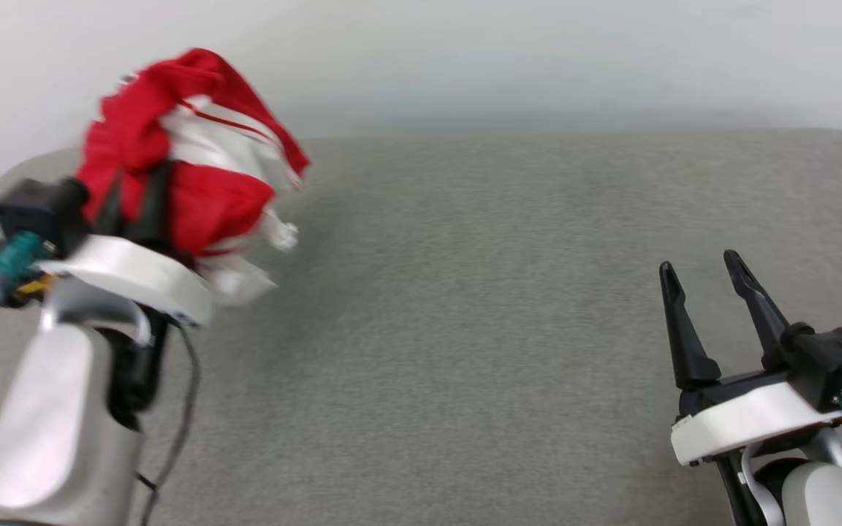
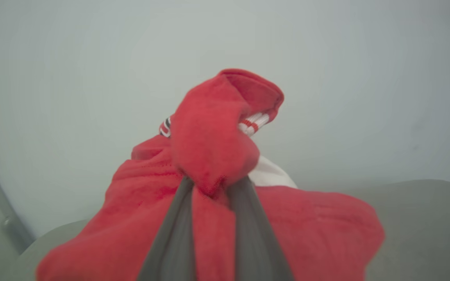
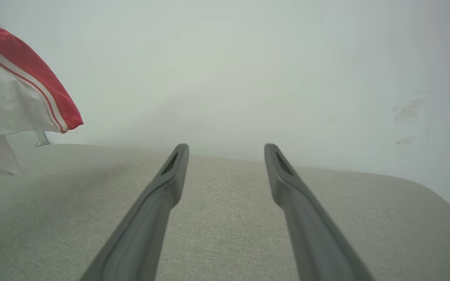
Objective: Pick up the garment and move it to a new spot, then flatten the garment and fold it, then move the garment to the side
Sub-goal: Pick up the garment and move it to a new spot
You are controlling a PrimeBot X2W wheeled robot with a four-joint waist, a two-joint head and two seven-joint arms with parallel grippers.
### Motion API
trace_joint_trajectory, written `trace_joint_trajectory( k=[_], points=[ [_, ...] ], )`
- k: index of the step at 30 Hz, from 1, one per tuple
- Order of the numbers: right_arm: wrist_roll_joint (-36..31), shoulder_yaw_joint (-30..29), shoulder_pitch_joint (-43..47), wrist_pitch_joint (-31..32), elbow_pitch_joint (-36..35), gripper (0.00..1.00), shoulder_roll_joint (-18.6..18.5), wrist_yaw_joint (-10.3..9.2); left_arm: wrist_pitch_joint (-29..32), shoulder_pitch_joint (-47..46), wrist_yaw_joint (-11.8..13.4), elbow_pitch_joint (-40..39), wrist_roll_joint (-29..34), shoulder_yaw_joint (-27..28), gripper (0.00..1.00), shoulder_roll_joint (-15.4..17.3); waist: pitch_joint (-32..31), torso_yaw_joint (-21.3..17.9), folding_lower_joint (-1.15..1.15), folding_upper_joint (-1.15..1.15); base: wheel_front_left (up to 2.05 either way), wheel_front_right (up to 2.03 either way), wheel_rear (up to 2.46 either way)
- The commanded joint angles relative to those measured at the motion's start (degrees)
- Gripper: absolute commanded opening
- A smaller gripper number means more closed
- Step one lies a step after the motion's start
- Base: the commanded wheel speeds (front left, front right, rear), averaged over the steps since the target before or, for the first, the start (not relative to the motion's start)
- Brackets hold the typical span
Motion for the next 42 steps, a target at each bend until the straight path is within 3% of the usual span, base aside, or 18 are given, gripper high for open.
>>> trace_joint_trajectory(
  k=[1,6,12,21,22,23,24,25,33,42],
  points=[
    [0.3,-0.2,1.0,0.1,-0.4,1.0,0.0,-0.02,0.3,1.6,0.2,-2.0,-0.1,-1.0,0.0,-1.2,-0.8,-3.6,0.01,0.0,0.0,0.0,0.0],
    [1.5,-0.2,1.9,0.3,-1.2,1.0,0.1,-0.01,2.1,5.9,0.0,-8.1,-0.4,-6.0,0.0,-5.1,0.7,-9.0,0.01,0.0,0.0,0.0,0.0],
    [3.1,-0.2,2.2,-0.5,-1.2,1.0,0.1,-0.01,6.3,8.7,-1.6,-7.6,0.9,-14.1,0.0,-8.0,3.9,-13.6,0.01,0.0,0.0,0.0,0.0],
    [4.7,-0.2,0.3,-2.7,-0.3,1.0,0.0,-0.01,9.1,11.8,-3.8,-2.6,2.6,-24.7,0.0,-8.9,10.0,-15.1,0.01,0.0,0.0,0.0,0.0],
    [4.8,-0.2,0.1,-2.8,0.0,1.0,0.1,-0.01,8.7,11.7,-3.9,-2.2,2.7,-25.1,0.03,-8.7,10.1,-14.9,0.01,0.0,0.0,0.0,0.0],
    [4.9,-0.2,0.0,-3.1,0.3,1.0,0.0,-0.01,8.3,11.6,-4.0,-1.8,2.8,-25.5,0.32,-8.6,10.1,-14.6,0.01,0.0,0.0,0.0,0.0],
    [4.9,-0.4,-0.2,-3.2,0.4,1.0,0.0,-0.01,7.9,11.3,-4.1,-1.7,2.7,-25.9,0.7,-8.8,10.1,-14.2,0.01,0.0,0.0,0.0,0.0],
    [4.8,-0.5,-0.2,-3.3,0.7,1.0,0.1,-0.01,6.9,10.6,-4.2,-1.8,2.8,-26.0,1.0,-8.9,9.9,-13.7,0.01,0.0,0.0,0.0,0.0],
    [3.7,-1.2,0.2,-2.6,2.0,1.0,0.0,-0.02,-2.4,9.1,-2.8,-3.6,3.9,-24.6,1.0,-10.2,4.6,-9.5,0.01,0.0,0.0,0.0,0.0],
    [2.9,-2.2,3.3,-0.1,1.4,1.0,0.0,-0.02,-8.4,13.7,4.6,-5.3,2.2,-16.5,1.0,-9.8,-0.7,-5.1,0.01,0.0,0.0,0.0,0.0]
  ],
)
